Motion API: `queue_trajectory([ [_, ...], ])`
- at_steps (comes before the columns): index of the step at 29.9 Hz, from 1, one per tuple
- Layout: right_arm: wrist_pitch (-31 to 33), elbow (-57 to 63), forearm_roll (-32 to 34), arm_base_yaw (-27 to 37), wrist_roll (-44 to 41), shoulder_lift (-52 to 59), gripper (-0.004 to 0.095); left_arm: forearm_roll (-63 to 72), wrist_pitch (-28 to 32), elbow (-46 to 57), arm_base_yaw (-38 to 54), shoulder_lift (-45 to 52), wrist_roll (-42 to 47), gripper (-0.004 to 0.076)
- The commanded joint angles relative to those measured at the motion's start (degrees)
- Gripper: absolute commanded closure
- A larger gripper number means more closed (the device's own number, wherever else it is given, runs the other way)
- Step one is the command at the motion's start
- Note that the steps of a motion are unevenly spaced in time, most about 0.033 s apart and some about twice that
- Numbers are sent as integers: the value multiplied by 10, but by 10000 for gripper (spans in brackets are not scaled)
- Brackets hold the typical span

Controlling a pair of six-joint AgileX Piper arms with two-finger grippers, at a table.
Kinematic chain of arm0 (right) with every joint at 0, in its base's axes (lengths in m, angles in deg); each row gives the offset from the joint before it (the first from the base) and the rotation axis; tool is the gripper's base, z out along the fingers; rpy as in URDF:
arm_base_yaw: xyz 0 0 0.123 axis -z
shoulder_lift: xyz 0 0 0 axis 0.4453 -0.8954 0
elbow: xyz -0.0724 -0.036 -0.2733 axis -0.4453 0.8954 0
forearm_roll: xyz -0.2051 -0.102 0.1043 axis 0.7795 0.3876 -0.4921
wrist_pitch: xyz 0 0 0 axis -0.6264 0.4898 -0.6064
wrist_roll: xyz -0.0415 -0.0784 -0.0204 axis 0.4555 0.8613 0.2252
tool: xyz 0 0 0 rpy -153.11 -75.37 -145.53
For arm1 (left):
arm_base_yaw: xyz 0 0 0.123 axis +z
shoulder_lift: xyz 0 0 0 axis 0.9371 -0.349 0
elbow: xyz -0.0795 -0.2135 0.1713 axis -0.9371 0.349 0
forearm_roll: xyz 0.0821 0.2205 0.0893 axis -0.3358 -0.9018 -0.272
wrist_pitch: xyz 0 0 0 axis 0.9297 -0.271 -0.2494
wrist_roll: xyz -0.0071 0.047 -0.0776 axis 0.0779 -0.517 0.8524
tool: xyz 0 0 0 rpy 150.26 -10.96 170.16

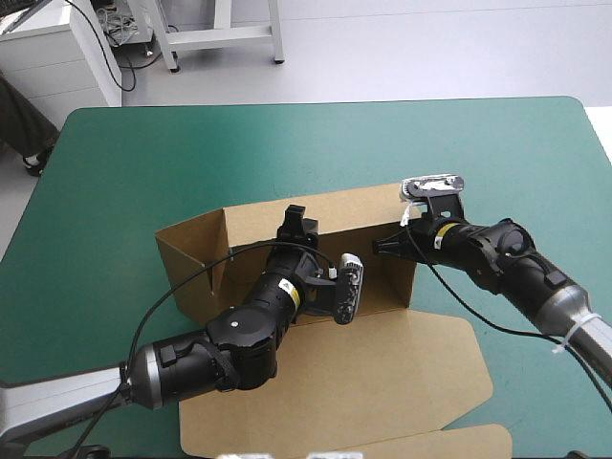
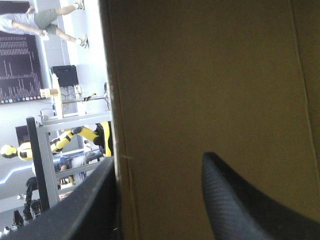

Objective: Fold the box

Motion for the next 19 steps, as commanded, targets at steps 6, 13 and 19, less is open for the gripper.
queue_trajectory([
  [6,-24,-55,33,0,-11,-44,908,-16,-84,-13,-62,45,29,344],
  [13,47,-94,53,2,-10,-46,911,-46,-73,-13,-78,83,56,375],
  [19,146,-152,81,2,-6,-46,928,-49,-35,-58,7,116,72,549],
])
